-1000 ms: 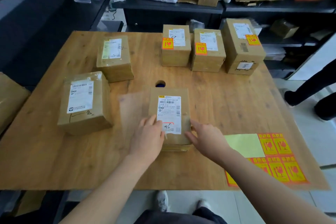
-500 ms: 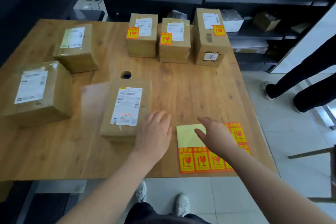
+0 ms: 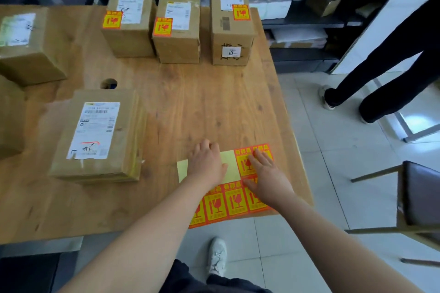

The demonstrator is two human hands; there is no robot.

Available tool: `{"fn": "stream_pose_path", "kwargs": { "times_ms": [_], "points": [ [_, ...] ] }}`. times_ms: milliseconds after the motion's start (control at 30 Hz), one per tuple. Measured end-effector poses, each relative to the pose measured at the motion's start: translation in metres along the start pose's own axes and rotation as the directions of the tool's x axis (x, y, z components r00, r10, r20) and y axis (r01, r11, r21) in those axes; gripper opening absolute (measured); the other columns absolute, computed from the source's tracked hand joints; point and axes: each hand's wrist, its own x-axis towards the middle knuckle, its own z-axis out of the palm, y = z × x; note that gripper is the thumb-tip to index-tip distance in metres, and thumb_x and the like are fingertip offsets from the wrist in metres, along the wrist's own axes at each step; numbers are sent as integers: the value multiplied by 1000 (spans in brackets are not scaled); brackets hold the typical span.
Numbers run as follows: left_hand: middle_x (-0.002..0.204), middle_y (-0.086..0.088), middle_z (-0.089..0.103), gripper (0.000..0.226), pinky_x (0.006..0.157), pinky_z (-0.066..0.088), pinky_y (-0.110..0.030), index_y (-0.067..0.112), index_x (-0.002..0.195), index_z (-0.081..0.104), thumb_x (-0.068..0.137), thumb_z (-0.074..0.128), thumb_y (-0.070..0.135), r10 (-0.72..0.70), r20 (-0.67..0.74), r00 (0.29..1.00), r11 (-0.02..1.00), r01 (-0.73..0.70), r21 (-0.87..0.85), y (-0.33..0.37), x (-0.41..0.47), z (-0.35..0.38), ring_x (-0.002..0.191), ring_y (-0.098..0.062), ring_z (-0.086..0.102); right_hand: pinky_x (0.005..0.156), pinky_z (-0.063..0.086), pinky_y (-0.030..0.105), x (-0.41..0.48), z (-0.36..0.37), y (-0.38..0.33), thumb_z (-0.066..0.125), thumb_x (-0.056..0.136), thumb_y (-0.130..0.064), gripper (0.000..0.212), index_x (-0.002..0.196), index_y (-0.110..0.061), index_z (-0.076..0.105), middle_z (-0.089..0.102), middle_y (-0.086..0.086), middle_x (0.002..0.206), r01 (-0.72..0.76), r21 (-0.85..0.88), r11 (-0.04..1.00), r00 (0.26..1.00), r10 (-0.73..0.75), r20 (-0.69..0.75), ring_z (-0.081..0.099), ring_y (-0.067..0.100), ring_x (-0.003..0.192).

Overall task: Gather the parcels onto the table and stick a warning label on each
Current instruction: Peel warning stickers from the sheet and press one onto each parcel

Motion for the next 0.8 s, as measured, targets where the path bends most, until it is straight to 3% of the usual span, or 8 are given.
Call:
{"fn": "stream_pose_path", "kwargs": {
  "times_ms": [200,300,367,467,600,700,800],
  "points": [
    [127,-1,47,38,97,33,-38,19,116,53,85,63,39,-20,8,1000,996,21,-89,12,-3,9,118,-26,44,115,14,37,-8,8,4,52,90,-47,70,149,-21,23,14,-3,158,51,39,998,996,-48,-69,11,17,145],
    [112,-2,59,29,84,41,-35,19,107,51,85,65,30,-90,40,995,945,98,-312,17,-6,8,105,-26,56,114,15,40,-9,10,4,52,90,-46,66,147,-23,29,18,-3,157,43,73,996,996,-37,-80,16,19,144],
    [107,-1,62,25,82,46,-34,18,109,54,87,63,28,-131,76,988,882,152,-445,16,-6,5,100,-24,59,113,23,42,-9,9,2,55,89,-41,59,143,-24,37,28,-2,154,10,142,990,995,4,-103,27,21,139],
    [99,3,66,15,78,45,-27,18,103,67,90,59,22,-91,84,992,824,122,-553,12,-7,3,93,-16,60,100,40,37,-6,4,-4,58,89,-32,42,130,-23,55,47,-2,138,3,262,965,980,50,-194,45,21,124],
    [89,5,65,12,74,43,-22,14,98,71,90,62,17,-84,64,994,731,105,-674,12,-11,4,84,-11,59,80,45,29,-3,-1,-17,62,87,-32,28,113,-23,68,64,-3,116,1,442,897,966,113,-232,58,17,103],
    [87,4,67,10,77,46,-23,12,95,72,88,65,15,-82,56,995,686,97,-721,12,-14,4,84,-12,61,72,47,24,-3,-1,-24,67,84,-30,21,103,-22,73,72,-5,99,-20,574,818,955,186,-232,63,8,86],
    [83,3,68,6,74,47,-22,14,89,72,85,68,13,-81,38,996,643,82,-762,12,-16,4,79,-10,61,73,52,24,-4,0,-26,71,82,-32,19,97,-21,75,73,-6,89,-31,673,739,949,234,-213,65,4,80]
  ]
}}
